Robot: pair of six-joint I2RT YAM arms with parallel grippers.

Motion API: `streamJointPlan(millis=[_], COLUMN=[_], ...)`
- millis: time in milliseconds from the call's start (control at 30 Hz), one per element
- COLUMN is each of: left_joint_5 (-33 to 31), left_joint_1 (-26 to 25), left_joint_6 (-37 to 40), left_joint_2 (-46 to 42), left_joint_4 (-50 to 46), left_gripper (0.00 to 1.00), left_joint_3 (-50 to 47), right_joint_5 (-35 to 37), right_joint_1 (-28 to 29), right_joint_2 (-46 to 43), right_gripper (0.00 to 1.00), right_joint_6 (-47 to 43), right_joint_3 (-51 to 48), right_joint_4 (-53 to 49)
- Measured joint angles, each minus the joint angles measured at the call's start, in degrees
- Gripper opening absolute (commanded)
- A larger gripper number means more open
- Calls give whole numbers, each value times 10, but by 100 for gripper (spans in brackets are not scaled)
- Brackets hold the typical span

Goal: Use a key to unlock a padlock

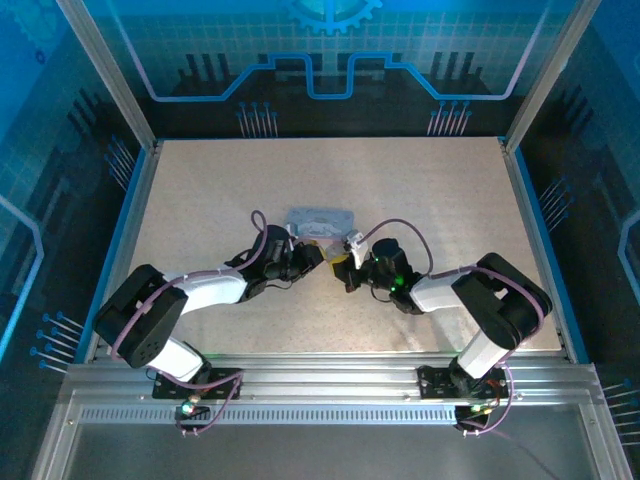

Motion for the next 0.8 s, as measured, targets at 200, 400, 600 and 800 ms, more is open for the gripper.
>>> streamJointPlan(millis=[200, 400, 600, 800], left_joint_5=[-3, -3, -3, -9], left_joint_1=[0, 0, 0, 0], left_joint_6=[-7, -7, -7, -7], left_joint_2=[-2, -2, -2, -3], left_joint_4=[0, 0, 0, 0], left_gripper=[20, 20, 20, 20], left_joint_3=[0, 0, 0, -2], right_joint_5=[8, -2, -16, -21], right_joint_1=[3, 0, -4, -4], right_joint_2=[6, 6, 7, 17], right_gripper=[0, 0, 0, 0], right_joint_6=[13, 24, 36, 40], right_joint_3=[0, 0, 6, 13], right_joint_4=[18, 17, 11, 9])
